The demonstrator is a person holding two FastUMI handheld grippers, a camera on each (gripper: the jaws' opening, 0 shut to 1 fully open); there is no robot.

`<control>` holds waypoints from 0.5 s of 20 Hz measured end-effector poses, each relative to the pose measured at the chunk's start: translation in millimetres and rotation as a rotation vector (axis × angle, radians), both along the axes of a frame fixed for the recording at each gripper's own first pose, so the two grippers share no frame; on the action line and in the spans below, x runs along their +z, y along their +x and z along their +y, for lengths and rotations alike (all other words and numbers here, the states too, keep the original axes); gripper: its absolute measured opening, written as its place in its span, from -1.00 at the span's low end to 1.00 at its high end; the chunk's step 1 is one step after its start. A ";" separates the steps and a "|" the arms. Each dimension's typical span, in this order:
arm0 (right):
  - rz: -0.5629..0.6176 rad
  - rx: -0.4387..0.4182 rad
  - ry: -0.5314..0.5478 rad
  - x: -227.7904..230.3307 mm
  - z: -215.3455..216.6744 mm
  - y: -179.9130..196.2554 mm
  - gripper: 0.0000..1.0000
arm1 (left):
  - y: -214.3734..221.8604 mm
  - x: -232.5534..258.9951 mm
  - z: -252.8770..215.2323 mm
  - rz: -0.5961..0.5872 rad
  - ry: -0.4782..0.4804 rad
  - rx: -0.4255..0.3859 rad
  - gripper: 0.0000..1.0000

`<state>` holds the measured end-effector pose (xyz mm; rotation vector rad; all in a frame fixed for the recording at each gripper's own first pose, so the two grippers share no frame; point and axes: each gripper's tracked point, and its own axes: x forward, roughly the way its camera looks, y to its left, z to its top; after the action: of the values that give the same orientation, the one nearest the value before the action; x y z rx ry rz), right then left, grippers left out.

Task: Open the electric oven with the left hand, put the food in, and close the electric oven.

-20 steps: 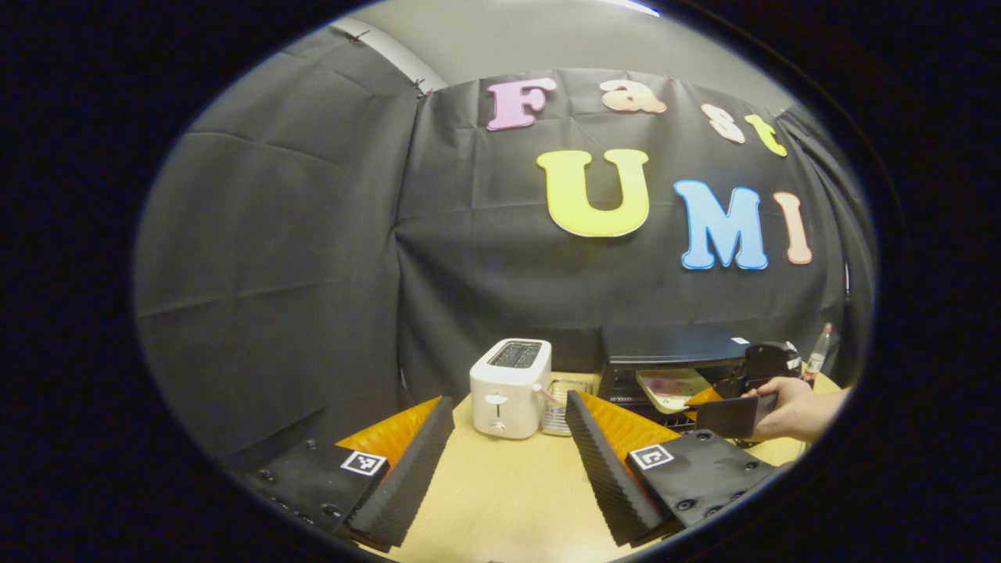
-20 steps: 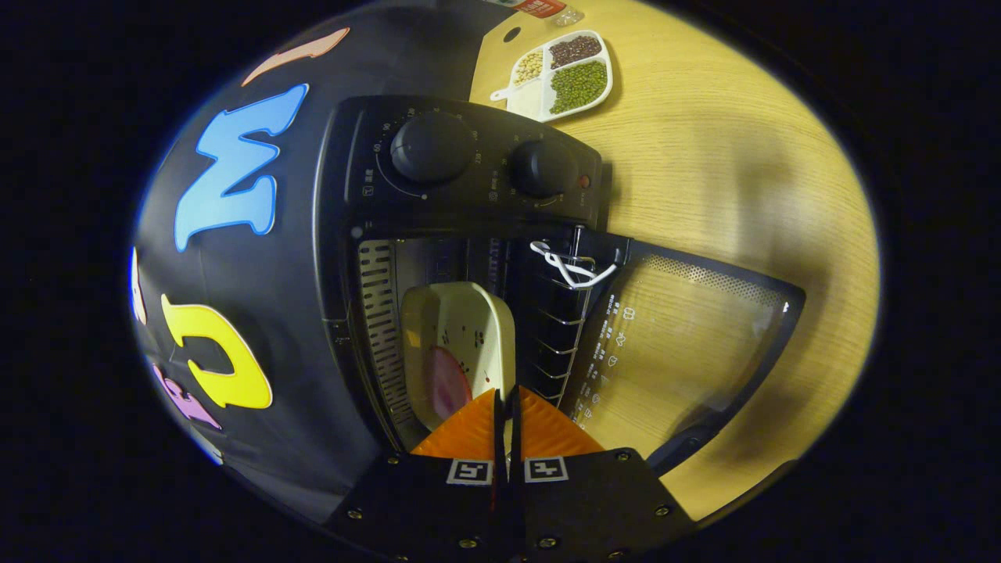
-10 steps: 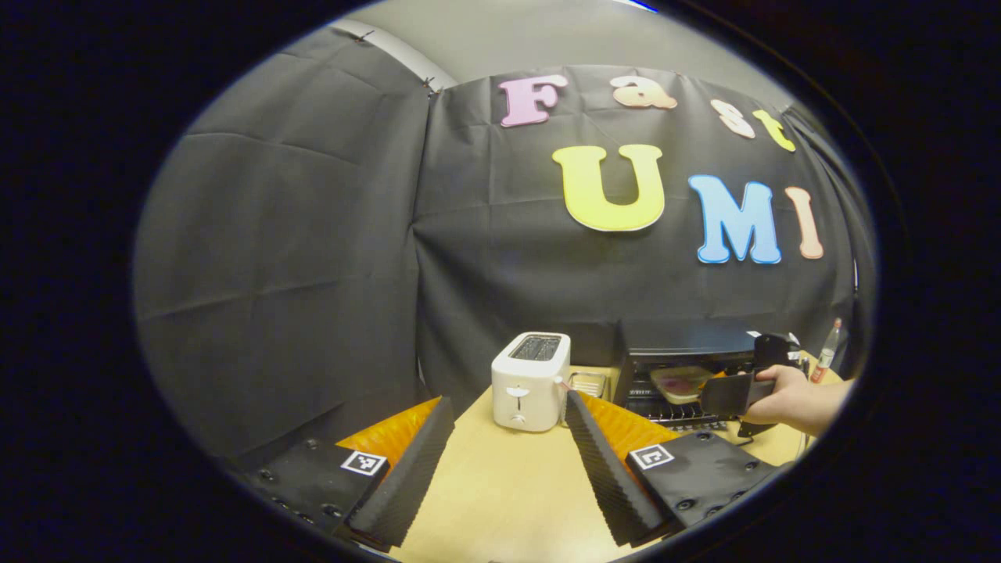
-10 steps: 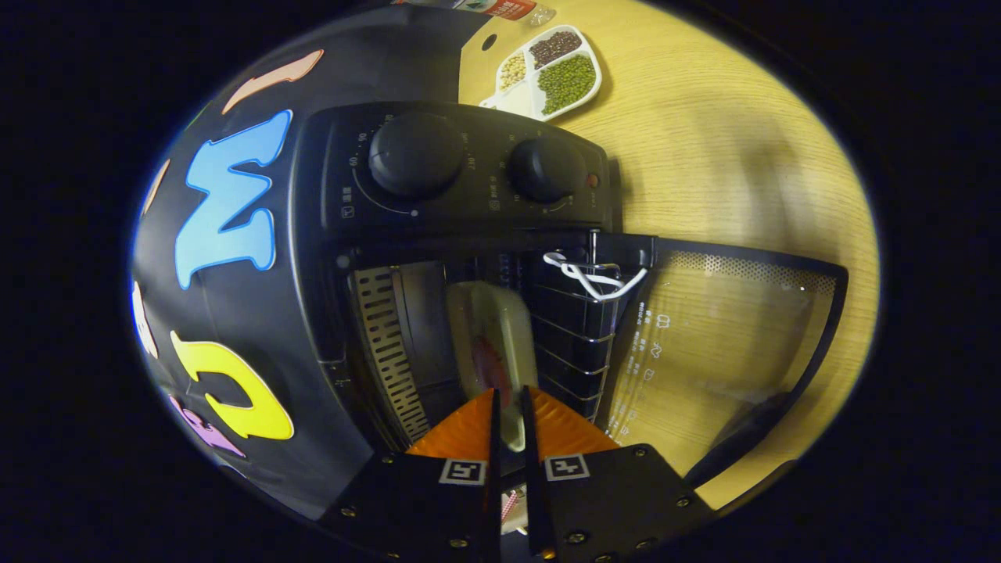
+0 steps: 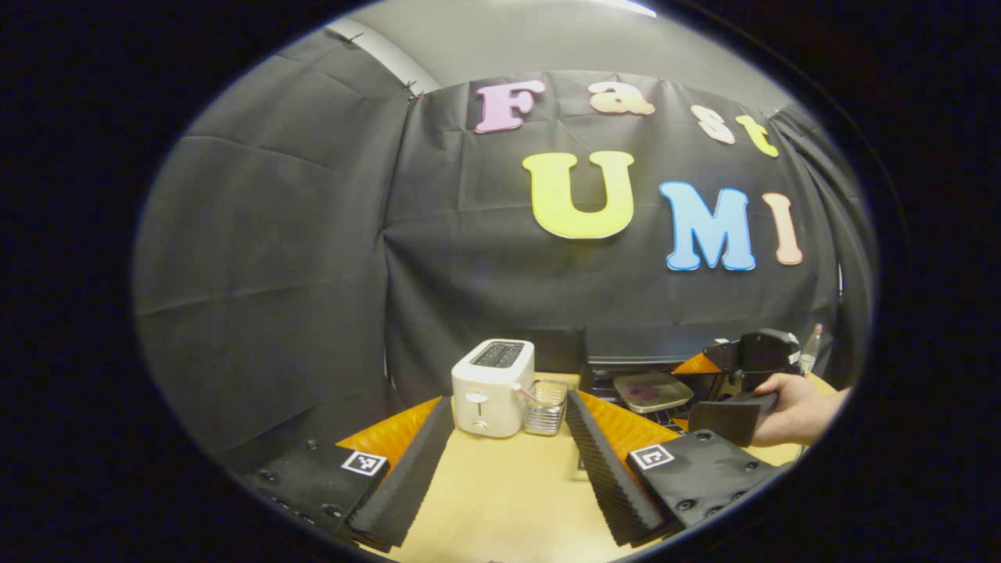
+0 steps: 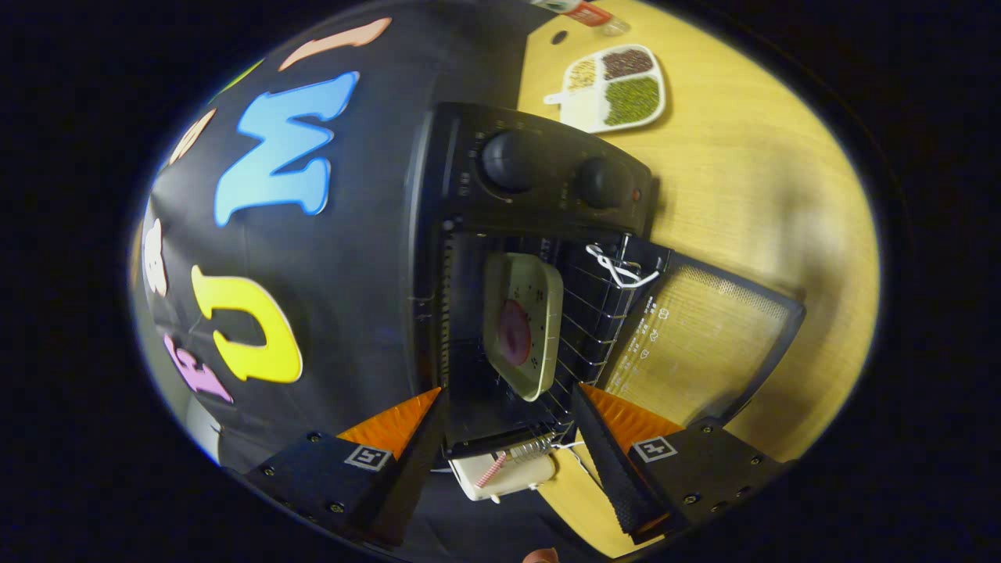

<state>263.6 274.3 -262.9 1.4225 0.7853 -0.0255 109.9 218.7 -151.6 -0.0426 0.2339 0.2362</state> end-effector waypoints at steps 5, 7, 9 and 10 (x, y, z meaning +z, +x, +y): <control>-0.155 0.166 -0.175 37.9 -27.6 -40.6 0.92 | 2.2 -9.8 -37.4 0.010 -0.031 -0.057 0.94; -0.230 0.219 -0.269 50.7 -42.4 -54.9 0.92 | 4.2 -18.4 -54.1 0.028 -0.046 -0.084 0.82; -0.310 0.269 -0.369 65.8 -58.0 -69.4 0.92 | 2.7 -27.4 -70.2 0.049 -0.062 -0.109 0.94; -0.343 0.290 -0.417 72.5 -67.7 -77.3 0.92 | 2.8 -30.6 -78.8 0.057 -0.066 -0.124 1.00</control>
<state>186.3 206.6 -190.4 0.8790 0.6471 0.2583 112.7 139.9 -182.3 -0.0862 0.3005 0.1064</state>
